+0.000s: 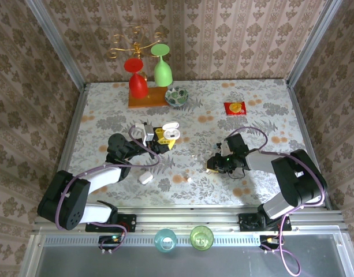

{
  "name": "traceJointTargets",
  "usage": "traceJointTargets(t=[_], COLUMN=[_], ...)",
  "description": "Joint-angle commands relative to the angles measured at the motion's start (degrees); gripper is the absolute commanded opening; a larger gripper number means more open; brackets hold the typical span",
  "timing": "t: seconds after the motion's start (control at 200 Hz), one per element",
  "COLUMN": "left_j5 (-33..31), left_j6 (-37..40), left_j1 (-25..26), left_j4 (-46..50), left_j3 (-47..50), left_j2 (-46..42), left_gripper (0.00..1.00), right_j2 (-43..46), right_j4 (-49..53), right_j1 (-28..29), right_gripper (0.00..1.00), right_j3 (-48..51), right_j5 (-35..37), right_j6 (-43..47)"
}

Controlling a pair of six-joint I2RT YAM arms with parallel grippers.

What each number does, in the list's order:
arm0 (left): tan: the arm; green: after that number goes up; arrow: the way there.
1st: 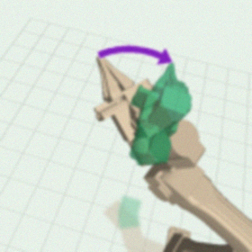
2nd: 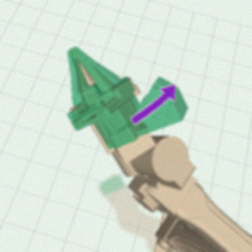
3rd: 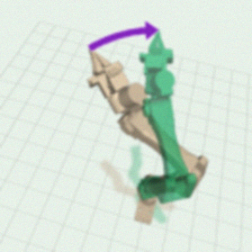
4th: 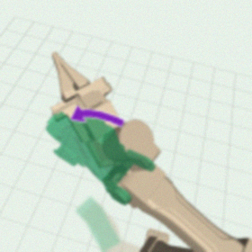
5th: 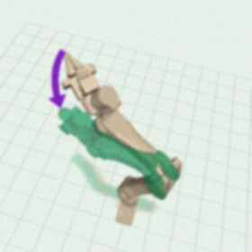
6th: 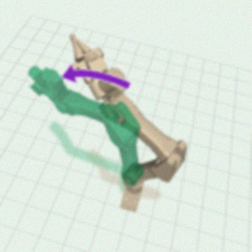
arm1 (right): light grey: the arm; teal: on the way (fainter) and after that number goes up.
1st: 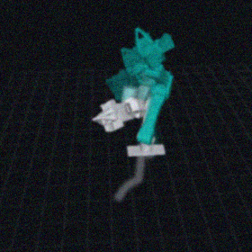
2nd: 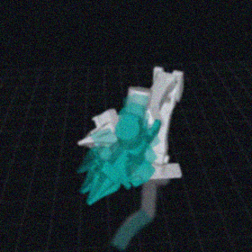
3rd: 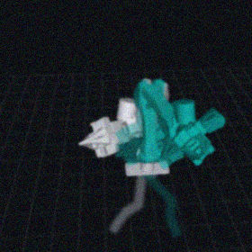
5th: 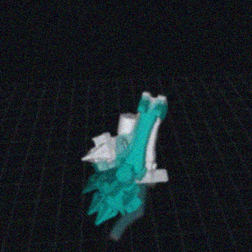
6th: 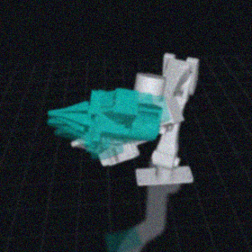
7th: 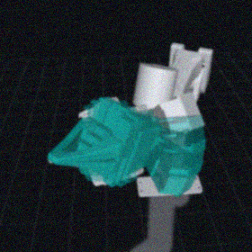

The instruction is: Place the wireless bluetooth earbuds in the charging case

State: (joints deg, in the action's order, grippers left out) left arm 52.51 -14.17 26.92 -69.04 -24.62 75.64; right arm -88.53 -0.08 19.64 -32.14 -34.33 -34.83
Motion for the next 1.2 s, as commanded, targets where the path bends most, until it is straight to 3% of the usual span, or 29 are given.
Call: traceJointTargets(t=[0.0,0.195,0.28,0.405,0.565,0.645,0.9,1.195], left_j5=[0.31,0.31,0.39,0.15,0.35,0.47,0.97,1.11], left_j6=[0.04,0.27,0.48,0.57,0.81,0.82,0.47,-0.37], left_j1=[-0.11,-0.17,-0.11,-0.12,-0.11,-0.25,-0.27,-0.12], left_j4=[-1.72,-1.54,-1.39,-1.45,-1.71,-1.72,-1.95,-3.39], left_j3=[-0.78,-1.03,-1.04,-1.04,-1.06,-1.22,-2.01,-1.82], left_j2=[-0.06,-0.05,0.03,0.28,0.39,0.48,1.26,2.06], left_gripper=[0.25,0.25,0.25,0.25,0.25,0.25,0.25,0.25], right_j2=[-1.70,1.95,5.67,12.22,16.55,17.00,12.63,6.82], right_j4=[0.99,4.85,9.02,17.46,31.77,36.14,43.13,43.07], right_j1=[0.31,0.81,1.41,3.89,7.84,9.38,13.68,14.95], right_gripper=[0.21,0.18,0.18,0.18,0.16,0.16,0.16,0.16], right_j3=[0.28,-1.02,-2.56,-6.26,-13.27,-16.33,-22.97,-26.06], right_j5=[0.38,3.35,7.84,20.23,42.49,48.28,58.14,56.52], right_j6=[0.35,0.09,-0.35,-2.12,-5.14,-5.99,-6.91,-8.62])
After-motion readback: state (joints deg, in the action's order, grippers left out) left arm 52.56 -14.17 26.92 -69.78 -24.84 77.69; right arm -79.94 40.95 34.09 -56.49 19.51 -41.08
